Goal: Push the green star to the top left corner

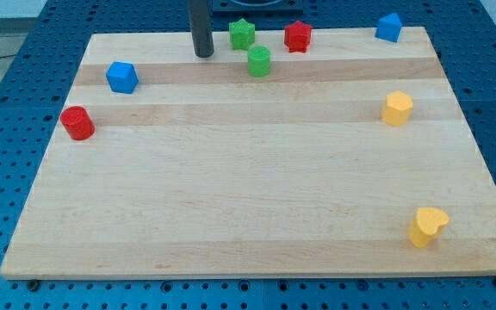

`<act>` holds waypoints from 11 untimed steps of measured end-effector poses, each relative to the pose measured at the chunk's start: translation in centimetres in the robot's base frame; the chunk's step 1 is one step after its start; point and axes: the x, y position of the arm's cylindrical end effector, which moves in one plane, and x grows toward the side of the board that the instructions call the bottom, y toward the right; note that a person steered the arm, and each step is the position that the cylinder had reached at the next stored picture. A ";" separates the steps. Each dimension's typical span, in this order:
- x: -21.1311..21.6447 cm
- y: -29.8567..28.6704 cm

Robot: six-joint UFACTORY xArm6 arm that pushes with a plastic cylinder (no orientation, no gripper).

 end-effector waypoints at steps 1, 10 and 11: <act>1.1 5.0; -5.0 -11.3; -2.3 -15.9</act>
